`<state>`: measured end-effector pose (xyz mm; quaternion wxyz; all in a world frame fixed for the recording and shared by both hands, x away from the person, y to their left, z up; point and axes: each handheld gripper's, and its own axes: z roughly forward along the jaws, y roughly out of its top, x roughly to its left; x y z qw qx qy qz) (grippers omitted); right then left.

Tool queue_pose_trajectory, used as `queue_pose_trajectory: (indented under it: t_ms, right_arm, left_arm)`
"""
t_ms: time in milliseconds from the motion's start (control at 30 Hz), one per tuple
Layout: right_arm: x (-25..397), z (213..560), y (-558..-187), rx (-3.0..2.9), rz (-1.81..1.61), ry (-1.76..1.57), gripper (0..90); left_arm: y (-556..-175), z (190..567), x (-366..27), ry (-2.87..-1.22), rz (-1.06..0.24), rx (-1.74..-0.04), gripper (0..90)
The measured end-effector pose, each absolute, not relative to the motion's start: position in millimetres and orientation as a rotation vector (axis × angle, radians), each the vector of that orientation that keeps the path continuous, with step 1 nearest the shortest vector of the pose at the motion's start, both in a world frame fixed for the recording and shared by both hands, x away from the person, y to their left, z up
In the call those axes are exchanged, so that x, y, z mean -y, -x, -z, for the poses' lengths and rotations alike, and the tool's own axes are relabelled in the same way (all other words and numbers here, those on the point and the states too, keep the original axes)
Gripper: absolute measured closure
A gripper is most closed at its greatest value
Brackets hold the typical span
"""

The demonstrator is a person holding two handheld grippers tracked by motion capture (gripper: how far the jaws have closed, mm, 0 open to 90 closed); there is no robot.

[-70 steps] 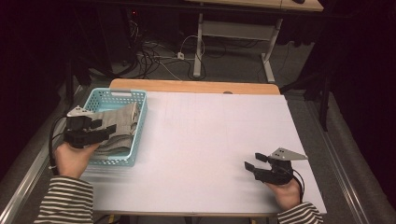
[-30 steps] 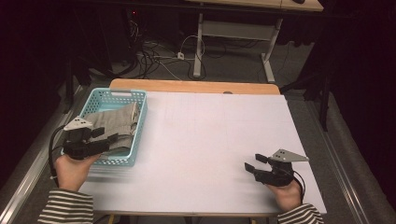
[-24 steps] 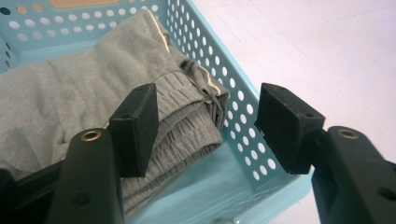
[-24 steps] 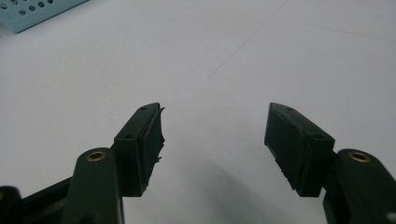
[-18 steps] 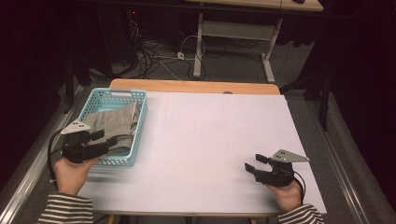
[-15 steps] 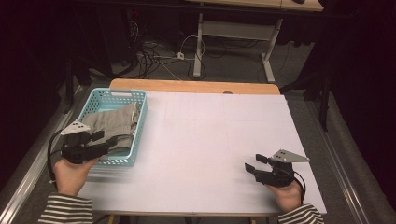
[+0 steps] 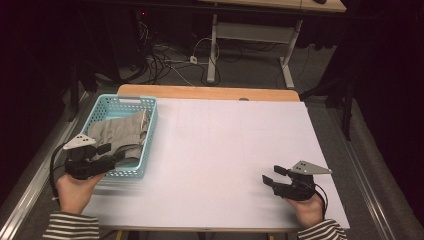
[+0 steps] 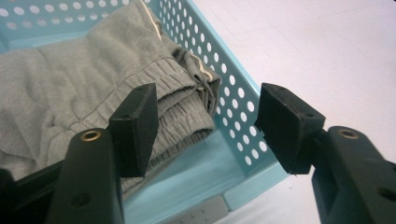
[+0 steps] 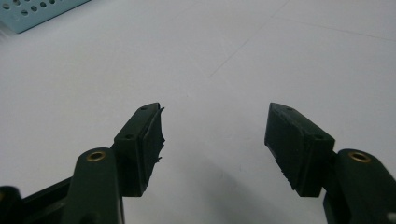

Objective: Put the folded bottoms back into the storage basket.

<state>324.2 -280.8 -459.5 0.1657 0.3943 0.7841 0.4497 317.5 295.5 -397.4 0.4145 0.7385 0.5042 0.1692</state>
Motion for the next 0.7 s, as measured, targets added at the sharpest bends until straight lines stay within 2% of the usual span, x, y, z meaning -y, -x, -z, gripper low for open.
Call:
queue_pose_trajectory:
  t_ms: [700]
  right_arm:
    - [282.0,459.2,-322.1,-2.230,-1.287,-1.126,37.1]
  left_arm:
    - [-309.5,408.4,-301.9,-1.822,-0.381,-1.281,36.1]
